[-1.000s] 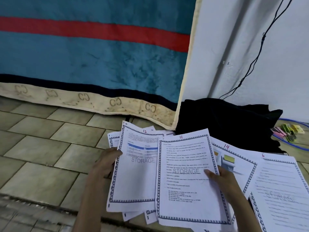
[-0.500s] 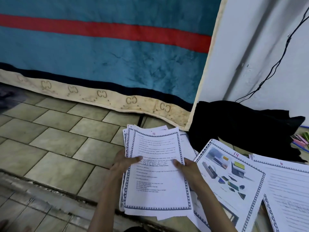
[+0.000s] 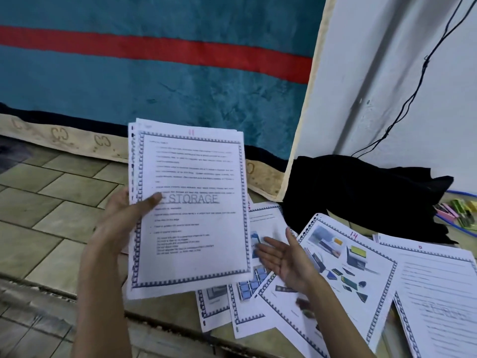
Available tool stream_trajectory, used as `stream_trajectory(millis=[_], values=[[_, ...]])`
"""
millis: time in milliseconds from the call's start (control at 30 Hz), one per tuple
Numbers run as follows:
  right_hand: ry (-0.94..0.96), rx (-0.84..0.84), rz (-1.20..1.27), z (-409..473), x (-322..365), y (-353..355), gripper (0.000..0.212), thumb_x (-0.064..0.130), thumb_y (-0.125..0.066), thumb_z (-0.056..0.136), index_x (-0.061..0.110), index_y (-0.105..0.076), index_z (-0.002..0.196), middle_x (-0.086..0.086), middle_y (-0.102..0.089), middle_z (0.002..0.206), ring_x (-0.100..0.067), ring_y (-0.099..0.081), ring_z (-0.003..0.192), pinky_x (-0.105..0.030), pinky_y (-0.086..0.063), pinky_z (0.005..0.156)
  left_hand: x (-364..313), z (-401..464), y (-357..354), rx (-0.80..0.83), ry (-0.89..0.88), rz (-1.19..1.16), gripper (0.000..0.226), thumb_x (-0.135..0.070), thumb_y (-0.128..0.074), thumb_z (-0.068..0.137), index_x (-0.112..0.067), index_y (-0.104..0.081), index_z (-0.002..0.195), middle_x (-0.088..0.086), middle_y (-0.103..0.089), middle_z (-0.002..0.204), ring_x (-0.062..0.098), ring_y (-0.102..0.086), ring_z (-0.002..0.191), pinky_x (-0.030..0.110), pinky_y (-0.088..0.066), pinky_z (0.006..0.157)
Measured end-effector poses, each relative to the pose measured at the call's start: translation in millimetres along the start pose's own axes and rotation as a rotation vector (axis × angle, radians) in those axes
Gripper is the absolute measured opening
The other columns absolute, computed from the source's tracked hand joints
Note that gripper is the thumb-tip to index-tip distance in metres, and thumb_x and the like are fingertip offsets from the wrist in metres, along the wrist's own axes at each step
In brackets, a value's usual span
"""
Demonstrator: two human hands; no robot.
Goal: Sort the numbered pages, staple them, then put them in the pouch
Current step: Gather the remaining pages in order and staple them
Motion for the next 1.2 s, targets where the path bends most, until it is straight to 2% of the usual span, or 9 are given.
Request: stream_trajectory(millis=[133,233,367,467,567,633,833,1067,1200], values=[[0.088,0.198,0.028,-34.6,35.0,-15.5,0.097,0.078,-0.057,0.061,0.007,-0.056,0.127,-0.018,-0.062,0.123,-0.032,-0.06,0.112,-0.046,-0.048,0.097,10.2,-3.1,-52.4,0.14,0.055,-0.015,0.032,-0.013,-0.069,0.075,-0.008,-0.063,0.107,0.013,-0.073,0.097,0.026,-0.072,0.08,0.035,-0.059,0.063],[0.207,0.264,-0.019,-65.4,66.7,-3.1,0.098,0.068,-0.075,0.053,0.009,-0.056,0.128,-0.016,-0.061,0.126,-0.033,-0.059,0.114,-0.043,-0.055,0.085,31.2,-5.6,-104.8,0.24,0.081,0.033,0.02,-0.01,-0.066,0.083,-0.016,-0.065,0.101,0.012,-0.071,0.105,0.025,-0.07,0.088,0.04,-0.057,0.078],[0.318,-0.054,-0.371,-90.8,80.8,56.5,0.104,0.056,-0.09,0.027,0.008,-0.063,0.114,-0.012,-0.073,0.102,-0.029,-0.072,0.086,-0.033,-0.058,0.06,69.7,-17.9,-180.3,0.35,0.114,0.135,0.028,-0.009,-0.062,0.087,-0.016,-0.06,0.114,0.0,-0.064,0.114,0.017,-0.063,0.097,0.026,-0.052,0.081],[0.313,-0.299,-0.51,-90.0,67.0,108.9,0.099,0.06,-0.089,0.017,0.009,-0.068,0.098,-0.008,-0.075,0.089,-0.027,-0.073,0.077,-0.035,-0.059,0.063,109.1,-29.9,-221.8,0.426,0.211,0.176,0.034,-0.008,-0.061,0.087,-0.009,-0.059,0.121,0.006,-0.063,0.117,0.017,-0.061,0.103,0.018,-0.05,0.077],[0.249,-0.422,-0.529,-82.5,45.4,132.2,0.06,0.033,-0.088,0.057,0.0,-0.068,0.103,-0.01,-0.074,0.088,-0.028,-0.07,0.08,-0.046,-0.055,0.082,133.3,-33.2,-232.2,0.46,0.257,0.242,0.031,-0.013,-0.06,0.089,-0.007,-0.059,0.12,0.007,-0.063,0.121,0.022,-0.059,0.112,0.029,-0.048,0.094],[0.245,-0.479,-0.529,-79.5,36.1,137.9,0.036,0.01,-0.075,0.076,-0.004,-0.065,0.107,-0.01,-0.071,0.087,-0.027,-0.068,0.082,-0.045,-0.053,0.085,131.9,-22.3,-217.9,0.369,0.184,0.347,0.03,-0.016,-0.058,0.09,-0.007,-0.06,0.119,0.005,-0.062,0.12,0.023,-0.059,0.111,0.033,-0.046,0.099],[0.258,-0.472,-0.553,-78.2,41.3,130.6,0.015,0.009,-0.07,0.081,0.008,-0.066,0.095,-0.004,-0.07,0.084,-0.024,-0.067,0.082,-0.042,-0.054,0.081,130.2,9.0,-81.7,-0.386,0.181,0.688,0.045,-0.018,-0.063,0.084,0.0,-0.046,0.121,0.024,-0.054,0.121,0.042,-0.05,0.112,0.045,-0.044,0.093],[0.298,-0.289,-0.579,-44.9,29.9,68.8,0.019,0.008,-0.069,0.082,0.018,-0.066,0.098,0.004,-0.071,0.09,-0.016,-0.069,0.083,-0.04,-0.055,0.081,137.4,14.8,-64.4,-0.3,0.243,0.618,0.03,-0.029,-0.062,0.085,-0.002,-0.062,0.097,0.02,-0.067,0.104,0.033,-0.062,0.091,0.033,-0.05,0.075],[0.25,-0.287,-0.621,-25.8,11.4,54.8,0.012,0.011,-0.07,0.082,0.022,-0.067,0.086,-0.007,-0.072,0.096,-0.024,-0.07,0.084,-0.046,-0.056,0.083,116.7,12.4,-59.2,-0.328,0.217,0.453,0.027,-0.021,-0.057,0.089,-0.003,-0.061,0.11,0.02,-0.066,0.111,0.031,-0.062,0.093,0.032,-0.048,0.077]])
Point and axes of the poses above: each hand's wrist, its own z-axis towards the middle knuckle, its own y-axis out of the back of the hand, x = y × z, the point moved 6 cm from there along z, towards the middle knuckle
